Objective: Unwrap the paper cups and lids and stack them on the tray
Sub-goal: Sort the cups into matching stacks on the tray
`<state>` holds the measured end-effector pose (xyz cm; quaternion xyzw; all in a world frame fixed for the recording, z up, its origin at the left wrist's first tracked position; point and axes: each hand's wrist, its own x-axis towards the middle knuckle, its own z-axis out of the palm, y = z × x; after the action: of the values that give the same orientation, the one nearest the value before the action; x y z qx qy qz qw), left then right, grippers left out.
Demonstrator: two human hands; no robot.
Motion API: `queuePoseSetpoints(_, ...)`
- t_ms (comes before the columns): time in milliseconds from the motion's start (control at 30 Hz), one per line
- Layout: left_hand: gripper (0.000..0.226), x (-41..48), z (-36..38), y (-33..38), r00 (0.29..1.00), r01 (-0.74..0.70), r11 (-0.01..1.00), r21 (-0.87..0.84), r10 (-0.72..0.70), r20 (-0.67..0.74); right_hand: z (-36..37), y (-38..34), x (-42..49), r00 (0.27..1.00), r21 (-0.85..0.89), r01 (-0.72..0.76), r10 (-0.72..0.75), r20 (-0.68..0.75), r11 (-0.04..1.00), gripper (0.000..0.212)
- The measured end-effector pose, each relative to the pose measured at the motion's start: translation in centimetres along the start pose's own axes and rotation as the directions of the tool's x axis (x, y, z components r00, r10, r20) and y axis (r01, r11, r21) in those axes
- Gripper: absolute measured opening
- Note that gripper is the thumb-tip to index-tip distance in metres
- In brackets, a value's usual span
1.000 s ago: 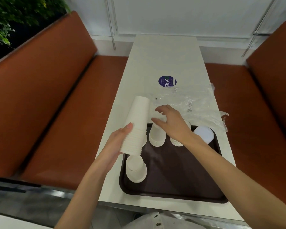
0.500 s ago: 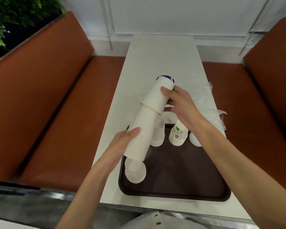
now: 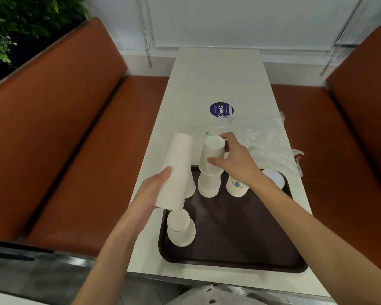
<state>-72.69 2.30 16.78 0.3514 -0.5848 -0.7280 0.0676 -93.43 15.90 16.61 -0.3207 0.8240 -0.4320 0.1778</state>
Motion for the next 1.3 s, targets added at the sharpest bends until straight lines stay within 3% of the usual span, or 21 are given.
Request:
queuePoseSetpoints(333,0.065,0.0,0.1,-0.2,1.0,0.003,1.0,0.013,-0.003,0.013,0.7,1.0,-0.1,0.995,-0.109,-0.027,0.038,0.096,0.994,0.063)
queuePoseSetpoints(500,0.069,-0.1,0.6,0.1,1.0,0.015,1.0,0.007,-0.016,0.006,0.9,1.4,-0.2,0.994,-0.175,0.104,-0.098,0.041,0.979,0.034)
queuePoseSetpoints(700,0.064,0.1,0.6,0.4,1.0,0.006,1.0,0.006,-0.006,0.029,1.3,1.5,-0.1,0.985,-0.25,0.153,-0.125,0.123,0.956,0.024)
queuePoseSetpoints(767,0.063,0.2,0.8,0.5,0.999,-0.002,1.0,0.007,0.001,0.042,0.5,0.8,0.2,0.989,-0.136,0.146,-0.142,0.038,0.98,0.021)
queuePoseSetpoints(833,0.065,0.4,1.0,0.7,0.999,0.005,1.0,0.016,-0.005,0.035,-0.4,-0.4,0.3,0.997,0.091,0.079,-0.08,0.006,0.993,0.014)
queuePoseSetpoints(933,0.059,0.4,1.3,0.7,0.997,-0.001,1.0,0.029,-0.001,0.074,-1.1,-2.2,0.1,0.971,0.43,-0.114,0.008,0.24,0.896,0.031)
queuePoseSetpoints(1000,0.056,0.2,1.7,0.5,0.991,-0.019,0.999,0.043,0.013,0.137,-0.9,-2.7,-0.2,0.937,0.499,-0.199,0.014,0.35,0.844,0.045)
queuePoseSetpoints(1067,0.062,0.0,2.0,0.5,0.986,-0.019,0.998,0.059,0.009,0.165,-0.6,-2.8,-0.4,0.932,0.517,-0.204,0.003,0.363,0.831,0.044)
queuePoseSetpoints(1200,0.066,0.0,2.0,0.2,0.984,-0.022,0.997,0.07,0.009,0.179,-1.2,-3.0,-0.1,0.97,0.599,-0.146,-0.004,0.242,0.787,0.024)
queuePoseSetpoints(1300,0.064,0.1,1.4,0.0,0.983,-0.012,0.996,0.089,-0.004,0.184,-2.8,-2.9,0.7,0.988,0.674,-0.13,0.039,0.149,0.727,0.024)
